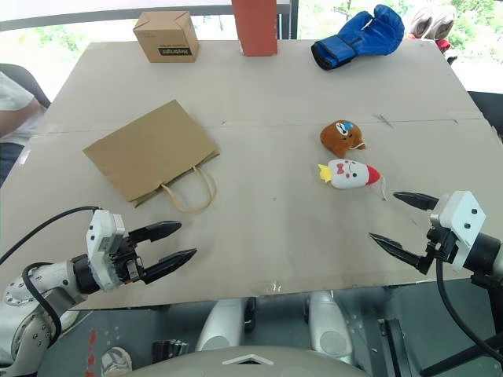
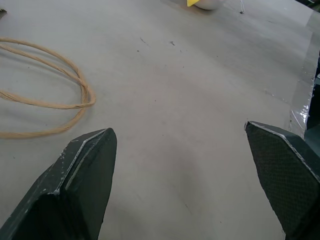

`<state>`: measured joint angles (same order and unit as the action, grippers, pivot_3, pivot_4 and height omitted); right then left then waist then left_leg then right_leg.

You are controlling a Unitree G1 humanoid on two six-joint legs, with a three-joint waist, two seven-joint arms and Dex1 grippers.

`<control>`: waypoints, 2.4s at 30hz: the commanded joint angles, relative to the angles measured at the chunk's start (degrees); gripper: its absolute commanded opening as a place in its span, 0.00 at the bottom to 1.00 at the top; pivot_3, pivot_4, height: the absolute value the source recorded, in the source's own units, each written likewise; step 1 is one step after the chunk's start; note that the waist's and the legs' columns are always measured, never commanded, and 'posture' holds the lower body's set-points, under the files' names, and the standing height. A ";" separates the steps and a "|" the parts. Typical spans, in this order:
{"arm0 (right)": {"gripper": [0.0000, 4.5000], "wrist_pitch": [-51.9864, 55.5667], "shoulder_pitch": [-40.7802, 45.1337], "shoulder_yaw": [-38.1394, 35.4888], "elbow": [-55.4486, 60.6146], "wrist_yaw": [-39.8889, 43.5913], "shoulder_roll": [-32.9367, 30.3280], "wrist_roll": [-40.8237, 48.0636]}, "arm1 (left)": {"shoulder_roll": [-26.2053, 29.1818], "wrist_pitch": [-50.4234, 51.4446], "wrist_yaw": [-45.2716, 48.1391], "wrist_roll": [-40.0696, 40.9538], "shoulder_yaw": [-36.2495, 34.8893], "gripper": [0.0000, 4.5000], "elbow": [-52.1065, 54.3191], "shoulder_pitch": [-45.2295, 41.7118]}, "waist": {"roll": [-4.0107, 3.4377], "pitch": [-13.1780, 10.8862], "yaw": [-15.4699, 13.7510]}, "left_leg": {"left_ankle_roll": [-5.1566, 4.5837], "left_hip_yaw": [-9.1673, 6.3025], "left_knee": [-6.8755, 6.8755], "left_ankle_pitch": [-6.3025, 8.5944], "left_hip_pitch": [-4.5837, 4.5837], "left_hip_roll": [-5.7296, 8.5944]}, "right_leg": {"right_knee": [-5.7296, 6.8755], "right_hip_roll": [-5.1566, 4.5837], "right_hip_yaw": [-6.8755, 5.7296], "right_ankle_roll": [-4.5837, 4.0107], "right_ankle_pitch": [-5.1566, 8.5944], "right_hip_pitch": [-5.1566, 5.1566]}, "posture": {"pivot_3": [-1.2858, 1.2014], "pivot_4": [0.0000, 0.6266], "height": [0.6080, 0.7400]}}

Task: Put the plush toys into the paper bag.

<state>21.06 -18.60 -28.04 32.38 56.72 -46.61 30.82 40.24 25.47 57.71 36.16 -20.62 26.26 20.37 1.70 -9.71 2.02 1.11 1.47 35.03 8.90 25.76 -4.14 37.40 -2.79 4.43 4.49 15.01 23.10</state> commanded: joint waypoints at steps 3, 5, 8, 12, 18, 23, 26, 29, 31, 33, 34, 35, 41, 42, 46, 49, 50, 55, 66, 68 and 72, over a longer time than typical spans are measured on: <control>1.00 0.84 1.85 0.92 3.23 -0.90 0.18 2.90 | -0.81 -11.17 -1.17 -4.32 -2.42 0.99 -7.92 -8.94 | -0.02 0.01 -0.39 | 0.00 0.00 0.00 0.00 -0.01 0.01 | 0.02 0.00 -0.03 0.00 0.00 -0.01 | 0.52 0.24 1.00; 1.00 0.66 2.51 2.65 4.34 -2.30 1.12 2.41 | 0.29 -15.49 -0.43 -6.16 -3.77 0.99 -13.44 -13.04 | 0.01 0.03 -0.51 | 0.01 -0.12 0.01 0.00 0.01 -0.01 | 0.04 0.02 -0.18 0.00 0.00 -0.01 | 0.52 0.24 1.00; 1.00 0.70 2.60 5.69 6.37 -3.92 2.80 2.14 | 2.79 -25.00 3.09 -10.48 -3.99 0.99 -20.57 -16.53 | 0.15 0.15 -0.47 | 0.01 -0.14 0.01 0.00 -0.01 -0.04 | 0.03 0.02 -0.25 -0.04 -0.03 -0.01 | 0.52 0.24 1.00; 1.00 0.39 3.11 9.46 8.27 -6.55 5.09 1.35 | 6.93 -39.54 5.62 -18.76 -1.03 0.99 -32.68 -21.96 | 0.21 0.18 -0.51 | -0.13 -0.01 0.00 0.06 0.04 -0.01 | -0.08 -0.11 -0.29 -0.08 -0.05 -0.01 | 0.52 0.24 1.00; 1.00 0.89 3.89 12.05 10.10 -9.66 5.84 0.47 | 8.39 -55.84 5.59 -27.80 6.39 0.99 -44.18 -29.64 | 0.20 0.20 -1.32 | -0.11 0.02 -0.06 0.07 0.05 -0.05 | -0.07 -0.14 -0.38 -0.09 -0.06 0.00 | 0.52 0.24 1.00; 1.00 1.96 4.26 12.88 11.96 -12.25 5.82 0.30 | 6.65 -59.38 4.15 -29.74 11.30 0.99 -48.51 -34.93 | 0.27 0.24 -1.44 | -0.12 0.13 -0.04 0.06 0.06 -0.06 | -0.05 -0.19 -0.41 -0.09 -0.06 -0.02 | 0.52 0.24 1.00; 1.00 1.60 4.81 13.95 13.38 -15.24 6.15 -2.60 | 5.63 -60.06 4.16 -29.65 13.64 0.70 -49.05 -36.50 | 0.31 0.26 -1.40 | -0.34 0.14 -0.03 -0.07 0.05 -0.07 | 0.01 -0.17 -0.41 -0.08 -0.07 -0.07 | 0.52 0.24 1.00; 1.00 1.54 5.02 15.17 14.16 -17.48 6.63 -5.00 | 5.07 -59.57 4.64 -28.35 14.89 0.41 -48.14 -36.68 | 0.31 0.26 -1.22 | -0.37 0.14 -0.01 -0.09 0.03 -0.06 | 0.12 -0.15 -0.41 -0.06 -0.06 -0.07 | 0.52 0.24 1.00; 1.00 2.07 5.11 15.99 14.53 -18.45 6.75 -5.83 | 4.96 -59.29 4.82 -27.56 15.27 0.14 -47.60 -36.53 | 0.31 0.26 -1.26 | -0.37 0.12 0.00 -0.09 0.01 -0.08 | 0.21 -0.09 -0.41 -0.05 -0.06 -0.05 | 0.52 0.24 1.00; 1.00 3.50 5.95 18.22 15.15 -21.61 6.31 -10.03 | 3.96 -55.73 5.60 -23.65 15.35 0.02 -44.57 -36.05 | 0.31 0.26 -1.27 | -0.37 0.10 0.01 -0.10 -0.02 -0.09 | 0.28 -0.08 -0.42 -0.05 -0.05 -0.05 | 0.52 0.24 1.00; 1.00 3.97 6.19 18.91 15.43 -22.58 6.21 -11.28 | 3.76 -54.61 5.86 -22.46 15.34 0.02 -43.60 -35.83 | 0.31 0.26 -1.27 | -0.37 0.10 0.02 -0.10 -0.02 -0.09 | 0.30 -0.09 -0.42 -0.05 -0.05 -0.04 | 0.52 0.24 1.00; 0.94 5.67 8.87 20.87 14.19 -23.16 7.48 -9.96 | 2.54 -49.60 4.36 -18.87 14.28 0.01 -41.16 -36.51 | 0.31 0.26 -1.29 | -0.37 0.10 0.07 -0.10 -0.01 -0.09 | 0.32 -0.09 -0.42 -0.05 -0.05 -0.05 | 0.52 0.24 1.00; 0.41 5.87 28.06 39.20 -1.70 -26.17 19.56 -16.45 | -1.41 -33.49 0.00 -9.53 13.75 0.00 -28.66 -38.41 | 0.45 0.30 -0.90 | -0.37 -0.03 0.30 -0.11 -0.05 -0.12 | 0.47 0.01 -0.46 -0.05 -0.06 -0.10 | 0.52 0.24 1.00; 0.31 4.15 30.42 41.33 -5.16 -26.00 21.30 -17.99 | -1.94 -32.08 -0.30 -9.16 14.41 0.00 -26.84 -38.49 | 0.43 0.30 -0.92 | -0.37 -0.04 0.31 -0.11 -0.04 -0.12 | 0.47 0.02 -0.45 -0.05 -0.06 -0.10 | 0.52 0.24 1.00; 0.01 -4.48 39.77 46.66 -20.81 -24.03 27.57 -22.72 | -5.25 -25.92 -1.44 -6.53 17.37 0.00 -18.89 -39.49 | 0.40 0.28 -1.43 | -0.38 -0.08 0.30 -0.12 0.06 -0.08 | 0.47 0.05 -0.46 -0.03 -0.06 -0.09 | 0.52 0.24 1.00; 0.01 -8.47 45.14 47.12 -29.49 -22.78 31.20 -23.29 | -7.38 -21.95 -3.00 -4.78 18.52 0.00 -14.97 -40.25 | 0.40 0.28 -1.39 | -0.39 -0.16 0.29 -0.11 0.15 -0.06 | 0.46 0.08 -0.50 0.20 -0.18 -0.08 | 0.52 0.24 1.00; 0.01 -9.70 46.72 47.24 -32.13 -22.30 32.36 -23.45 | -7.84 -20.94 -3.00 -4.23 19.06 0.00 -13.78 -40.34 | 0.39 0.27 -1.27 | -0.39 -0.17 0.29 -0.11 0.14 -0.07 | 0.47 0.10 -0.51 0.20 -0.18 -0.08 | 0.52 0.24 1.00; 0.01 -11.94 51.15 48.26 -44.24 -17.12 38.08 -22.64 | -11.59 -18.84 -4.74 -4.24 20.49 0.00 -11.64 -41.74 | 0.39 0.27 -1.10 | -0.38 -0.21 0.28 -0.12 0.02 -0.11 | 0.56 0.19 -0.51 0.20 -0.18 -0.09 | 0.52 0.24 1.00; 0.01 -13.61 49.65 50.03 -54.65 -22.43 44.95 -29.39 | -13.28 -16.14 -13.01 -6.24 15.51 0.00 -16.52 -47.27 | 0.37 0.27 -1.10 | -0.37 -0.23 0.28 -0.13 0.01 -0.11 | 0.59 0.20 -0.52 0.20 -0.18 -0.09 | 0.52 0.24 1.00; 0.01 -12.18 50.12 49.50 -55.28 -26.15 47.20 -30.51 | -12.97 -15.80 -15.90 -7.72 14.07 0.00 -18.98 -49.90 | 0.38 0.28 -0.92 | -0.37 -0.25 0.28 -0.13 -0.04 -0.11 | 0.60 0.22 -0.52 0.20 -0.19 -0.11 | 0.52 0.24 1.00; 0.01 -11.83 52.38 48.91 -59.76 -32.17 50.43 -33.30 | -12.43 -15.48 -19.35 -9.40 11.95 0.00 -21.97 -53.34 | 0.37 0.30 -0.25 | -0.36 -0.29 0.27 -0.13 -0.07 -0.12 | 0.61 0.24 -0.52 0.20 -0.19 -0.11 | 0.52 0.24 1.00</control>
<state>8.53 33.15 21.34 -24.41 27.60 2.90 -0.75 27.15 9.91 39.97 27.43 -6.73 4.02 -31.08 2.07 -9.41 1.77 0.76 1.17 35.30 8.77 25.68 -4.27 38.02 -2.53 3.91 4.68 14.82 23.00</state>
